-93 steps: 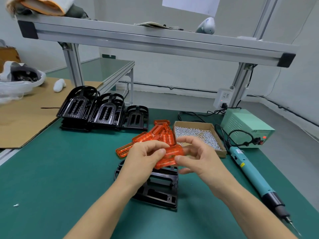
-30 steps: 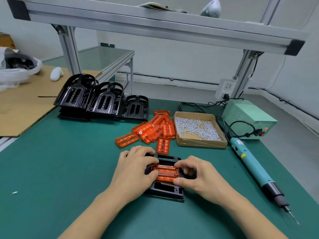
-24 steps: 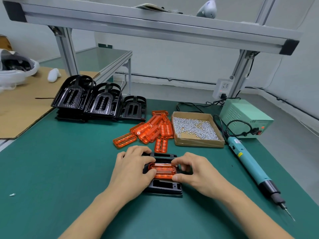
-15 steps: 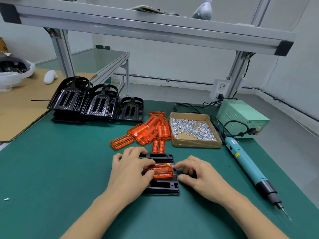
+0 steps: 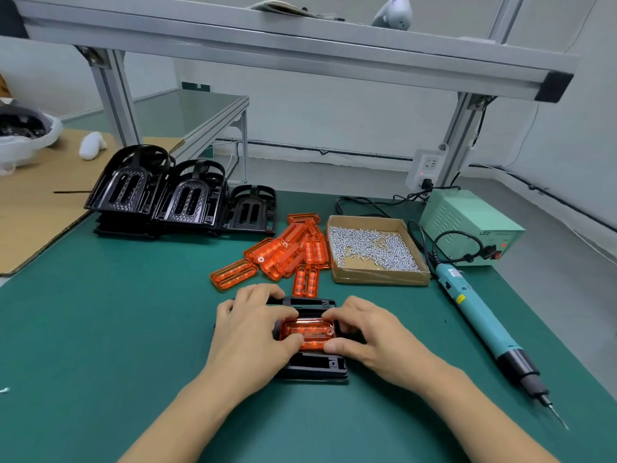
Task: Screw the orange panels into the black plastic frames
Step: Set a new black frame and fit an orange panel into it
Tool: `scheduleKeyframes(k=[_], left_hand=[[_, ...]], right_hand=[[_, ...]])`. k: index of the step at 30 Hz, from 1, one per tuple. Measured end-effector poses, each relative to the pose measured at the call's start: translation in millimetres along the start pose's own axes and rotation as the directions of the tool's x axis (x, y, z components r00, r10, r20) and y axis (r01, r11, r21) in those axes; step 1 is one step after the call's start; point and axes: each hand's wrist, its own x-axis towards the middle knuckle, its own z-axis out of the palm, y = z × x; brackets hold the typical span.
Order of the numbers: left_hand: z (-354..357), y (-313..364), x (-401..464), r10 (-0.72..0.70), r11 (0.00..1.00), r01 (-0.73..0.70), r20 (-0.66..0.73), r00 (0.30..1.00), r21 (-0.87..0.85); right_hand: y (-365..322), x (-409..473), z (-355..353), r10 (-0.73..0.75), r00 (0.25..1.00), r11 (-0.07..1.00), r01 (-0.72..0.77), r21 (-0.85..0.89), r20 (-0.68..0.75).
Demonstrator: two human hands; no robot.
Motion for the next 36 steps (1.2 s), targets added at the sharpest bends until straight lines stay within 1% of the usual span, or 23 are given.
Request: scheduleKeyframes(k=[2,10,14,16,18,20,25,26,28,31,36], left_hand=[[0.0,-0.7,-0.9,-0.001,1.0,0.001,0.0,1.0,-0.007],[0.3,2.4,-0.6,-0.025,1.0,0.025,-0.002,1.0,0.003],[-0.4,1.0,-3.3,-0.009,1.0,0.009,-0.004,1.0,-0.012],[-1.0,-0.3,-4.1,-0.003,1.0,0.003,0.001,1.0,-0.028],[-1.5,-1.1,-4.1,-0.001,0.999,0.002,0.005,1.0,-0.032],[-1.6,-0.3,-3.1,-0.006,1.0,0.006,0.01,1.0,-0.023],[-2.9,-0.3,-1.6,-0.012,0.999,0.013,0.023,1.0,-0.037],[-3.2,-0.3,-1.4,-0.01,0.999,0.011,0.027,1.0,-0.036],[-3.2,0.2,-1.9,-0.003,1.0,0.004,0.034,0.999,-0.027],[-2.8,0.5,-2.9,0.001,1.0,0.0,0.028,1.0,-0.027],[-4.1,2.2,-2.7,-0.012,0.999,0.013,0.019,1.0,-0.044]], right_hand=[[-0.1,-4.7,1.8,-0.052,0.999,0.998,0.052,-0.018,-0.011],[-2.3,2.6,-4.9,-0.08,0.997,0.997,0.08,-0.017,0.007],[-2.8,-5.3,4.9,-0.035,0.996,0.996,0.042,0.082,-0.084],[-4.5,-8.3,7.5,-0.038,0.993,0.996,0.048,0.081,-0.115],[-4.1,-6.6,6.5,-0.061,0.992,0.997,0.066,0.041,-0.106],[-1.6,-3.0,4.6,-0.064,0.996,0.998,0.064,-0.002,-0.068],[0.3,0.5,2.2,-0.063,0.998,0.998,0.063,-0.015,0.012],[0.4,1.3,0.3,-0.067,0.997,0.997,0.068,-0.036,0.022],[1.2,4.1,-4.6,-0.063,0.997,0.988,0.069,-0.137,0.047],[0.0,5.4,-7.4,-0.023,0.993,0.962,0.053,-0.268,0.114],[-3.1,4.4,-9.9,0.037,0.989,0.942,0.015,-0.336,0.147]])
